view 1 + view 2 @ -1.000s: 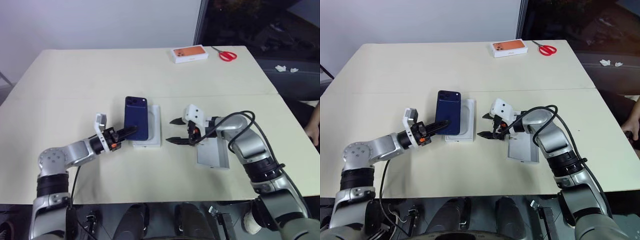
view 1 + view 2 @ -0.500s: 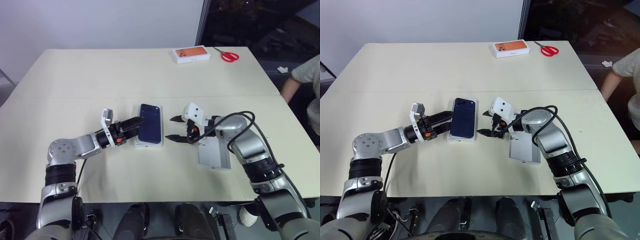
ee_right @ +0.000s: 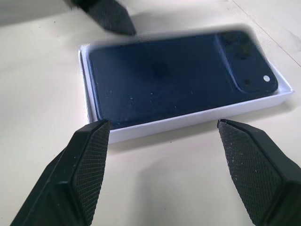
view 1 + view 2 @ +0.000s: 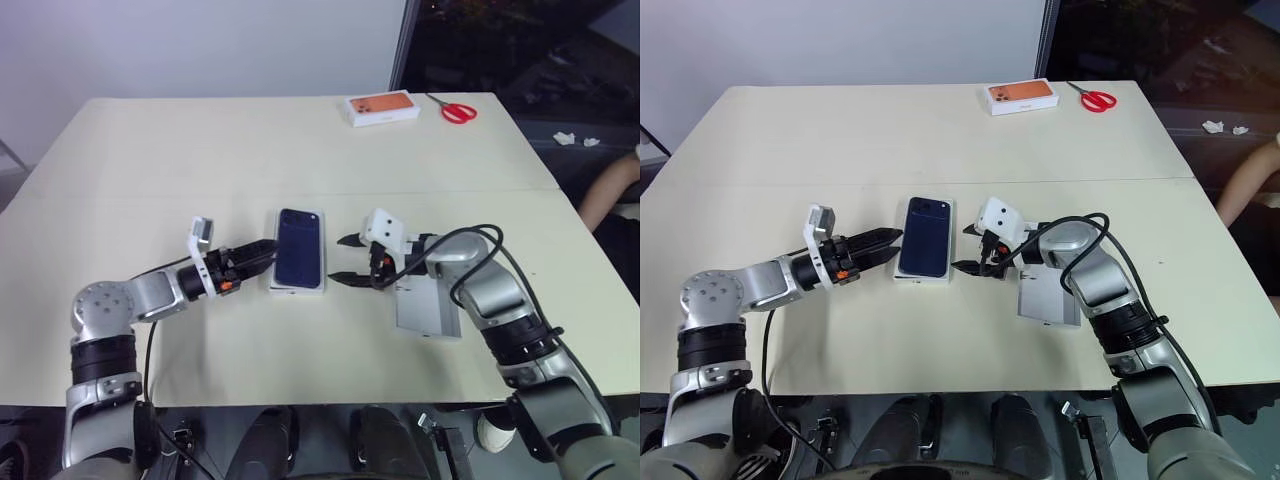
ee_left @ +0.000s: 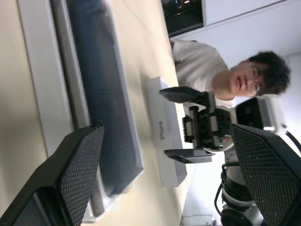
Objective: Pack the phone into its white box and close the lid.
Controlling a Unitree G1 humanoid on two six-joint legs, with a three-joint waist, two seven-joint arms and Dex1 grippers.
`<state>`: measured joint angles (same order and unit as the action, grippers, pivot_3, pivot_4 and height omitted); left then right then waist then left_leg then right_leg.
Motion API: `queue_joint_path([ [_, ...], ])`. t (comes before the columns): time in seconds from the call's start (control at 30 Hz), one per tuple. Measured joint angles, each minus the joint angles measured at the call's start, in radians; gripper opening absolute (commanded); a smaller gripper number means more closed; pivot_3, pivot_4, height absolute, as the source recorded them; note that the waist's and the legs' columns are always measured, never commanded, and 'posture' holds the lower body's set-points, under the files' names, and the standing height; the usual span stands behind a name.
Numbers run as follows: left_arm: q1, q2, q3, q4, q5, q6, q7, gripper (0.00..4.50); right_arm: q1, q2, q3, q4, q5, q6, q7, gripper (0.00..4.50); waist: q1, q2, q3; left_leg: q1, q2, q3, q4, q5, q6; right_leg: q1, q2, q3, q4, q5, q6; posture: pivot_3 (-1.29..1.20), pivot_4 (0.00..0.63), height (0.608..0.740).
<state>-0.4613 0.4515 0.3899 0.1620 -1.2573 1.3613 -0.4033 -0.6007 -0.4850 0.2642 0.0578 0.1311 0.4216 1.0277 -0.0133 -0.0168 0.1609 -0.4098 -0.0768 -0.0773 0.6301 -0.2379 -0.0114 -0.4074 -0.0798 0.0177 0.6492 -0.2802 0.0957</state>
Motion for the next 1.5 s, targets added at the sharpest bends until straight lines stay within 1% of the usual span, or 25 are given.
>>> queue_joint_path([
  [0.17, 0.026, 0.032, 0.033, -0.038, -0.005, 0.003, 0.031, 4.46, -0.005, 0.001, 0.002, 0.011, 0.0, -0.008, 0.0, 3.82, -0.001, 0.0, 0.0, 0.0, 0.0, 0.0, 0.0, 0.0, 0.0, 0.0, 0.0, 0.0, 0.0, 0.0, 0.0, 0.0, 0.15, 0.74],
  [0.3, 0.044, 0.11, 0.044, -0.083, 0.024, -0.026, 0.028, 4.46, -0.019, 0.002, 0.001, 0.04, -0.006, -0.02, -0.018, 3.82, -0.002, 0.0, 0.0, 0.0, 0.0, 0.0, 0.0, 0.0, 0.0, 0.0, 0.0, 0.0, 0.0, 0.0, 0.0, 0.0, 0.15, 0.74],
  [0.33, 0.05, 0.13, 0.046, -0.089, 0.039, -0.041, 0.025, 4.23, -0.025, 0.002, 0.0, 0.053, -0.01, -0.024, -0.028, 3.82, -0.002, 0.0, 0.0, 0.0, 0.0, 0.0, -0.001, 0.0, 0.0, 0.0, 0.0, 0.0, 0.0, 0.0, 0.0, 0.0, 0.15, 0.74],
  [0.4, 0.056, 0.151, 0.044, -0.093, 0.096, -0.09, 0.017, 3.68, -0.031, 0.002, -0.002, 0.079, -0.023, -0.045, -0.049, 3.28, 0.0, 0.0, 0.0, 0.0, 0.0, 0.0, -0.001, 0.0, 0.0, 0.0, 0.0, 0.0, 0.0, 0.0, 0.0, 0.0, 0.15, 0.74],
  [0.43, 0.057, 0.152, 0.039, -0.092, 0.12, -0.11, 0.016, 3.19, -0.032, 0.004, -0.001, 0.088, -0.03, -0.054, -0.054, 2.95, 0.002, 0.0, 0.0, 0.0, 0.0, 0.0, 0.0, 0.0, 0.0, 0.0, 0.0, 0.0, 0.0, 0.0, 0.0, 0.0, 0.15, 0.74],
  [0.5, 0.06, 0.155, -0.003, -0.089, 0.197, -0.168, 0.012, 2.13, -0.038, 0.01, 0.005, 0.107, -0.048, -0.073, -0.063, 1.89, 0.003, 0.0, 0.0, 0.0, -0.001, 0.0, 0.0, 0.0, 0.0, 0.0, -0.001, 0.0, -0.001, 0.0, 0.0, 0.0, 0.15, 0.74],
  [0.53, 0.06, 0.153, -0.019, -0.086, 0.226, -0.187, 0.012, 1.69, -0.041, 0.013, 0.009, 0.116, -0.057, -0.081, -0.071, 1.41, 0.002, 0.0, 0.0, 0.0, -0.001, 0.0, 0.0, 0.0, 0.0, 0.0, -0.001, 0.0, -0.001, 0.0, 0.0, 0.0, 0.15, 0.74],
  [0.6, 0.06, 0.145, -0.064, -0.084, 0.301, -0.245, 0.012, 0.58, -0.052, 0.023, 0.023, 0.136, -0.091, -0.103, -0.095, 0.32, 0.001, 0.0, 0.0, 0.0, -0.001, 0.0, 0.0, 0.0, -0.001, 0.0, -0.001, 0.0, 0.0, 0.0, 0.0, 0.0, 0.15, 0.74],
  [0.63, 0.06, 0.145, -0.094, -0.084, 0.342, -0.274, 0.01, 0.06, -0.056, 0.029, 0.029, 0.144, -0.106, -0.113, -0.103, 0.0, 0.001, 0.0, 0.0, 0.0, -0.001, 0.0, -0.001, 0.001, -0.002, 0.0, 0.0, 0.0, 0.0, 0.0, 0.0, 0.0, 0.15, 0.74],
  [0.7, 0.06, 0.135, -0.16, -0.08, 0.426, -0.333, 0.003, 0.02, -0.057, 0.039, 0.048, 0.156, -0.134, -0.13, -0.121, 0.0, 0.001, 0.0, 0.0, 0.0, -0.001, 0.0, -0.001, 0.002, -0.004, 0.0, 0.0, 0.0, 0.0, 0.0, 0.0, 0.0, 0.15, 0.74],
  [0.8, 0.047, 0.086, -0.232, -0.05, 0.518, -0.414, -0.011, 0.02, -0.057, 0.05, 0.073, 0.176, -0.171, -0.157, -0.137, 0.0, 0.001, 0.0, 0.0, 0.0, -0.001, 0.001, 0.0, 0.002, -0.004, 0.0, 0.0, 0.0, 0.0, 0.0, 0.0, 0.0, 0.15, 0.74],
  [0.87, 0.014, 0.08, -0.29, -0.038, 0.588, -0.459, -0.034, 0.02, -0.057, 0.067, 0.078, 0.183, -0.179, -0.166, -0.139, 0.0, 0.005, 0.001, 0.0, 0.0, -0.001, 0.0, 0.0, 0.002, -0.004, 0.001, 0.0, 0.0, 0.0, 0.0, 0.0, 0.0, 0.15, 0.74],
  [1.03, -0.1, -0.032, -0.378, 0.069, 0.678, -0.504, -0.09, 0.02, -0.06, 0.075, 0.086, 0.192, -0.206, -0.168, -0.149, 0.0, 0.018, 0.001, 0.0, 0.0, -0.002, 0.0, 0.001, 0.002, -0.004, 0.002, -0.001, -0.001, 0.0, 0.0, 0.0, 0.0, 0.15, 0.74],
  [1.07, -0.114, -0.041, -0.394, 0.078, 0.701, -0.509, -0.103, 0.02, -0.06, 0.072, 0.086, 0.193, -0.21, -0.166, -0.149, 0.0, 0.02, 0.001, 0.0, 0.0, -0.002, 0.0, 0.001, 0.002, -0.004, 0.002, -0.001, -0.001, 0.0, 0.0, 0.0, 0.0, 0.15, 0.74],
  [1.23, -0.136, -0.072, -0.426, 0.097, 0.754, -0.52, -0.173, 0.02, -0.033, 0.032, 0.08, 0.176, -0.214, -0.152, -0.13, 0.0, 0.027, 0.001, -0.001, 0.0, -0.003, 0.0, 0.001, 0.002, -0.003, 0.003, -0.001, -0.001, -0.001, 0.0, 0.0, 0.0, 0.15, 0.74],
  [1.37, -0.133, -0.121, -0.443, 0.078, 0.771, -0.506, -0.197, 0.02, 0.04, -0.047, 0.061, 0.072, -0.2, -0.126, -0.09, 0.0, 0.033, 0.002, -0.001, 0.0, -0.005, -0.001, 0.003, -0.001, 0.001, 0.005, -0.002, -0.001, -0.002, 0.0, 0.0, 0.0, 0.15, 0.74],
  [1.5, -0.133, -0.158, -0.455, 0.059, 0.78, -0.477, -0.201, 0.02, 0.095, -0.1, 0.033, 0.002, -0.189, -0.097, -0.069, 0.0, 0.031, 0.002, -0.001, 0.001, -0.006, -0.002, 0.005, -0.002, 0.005, 0.007, -0.003, -0.002, -0.002, 0.0, 0.0, 0.0, 0.15, 0.74],
])
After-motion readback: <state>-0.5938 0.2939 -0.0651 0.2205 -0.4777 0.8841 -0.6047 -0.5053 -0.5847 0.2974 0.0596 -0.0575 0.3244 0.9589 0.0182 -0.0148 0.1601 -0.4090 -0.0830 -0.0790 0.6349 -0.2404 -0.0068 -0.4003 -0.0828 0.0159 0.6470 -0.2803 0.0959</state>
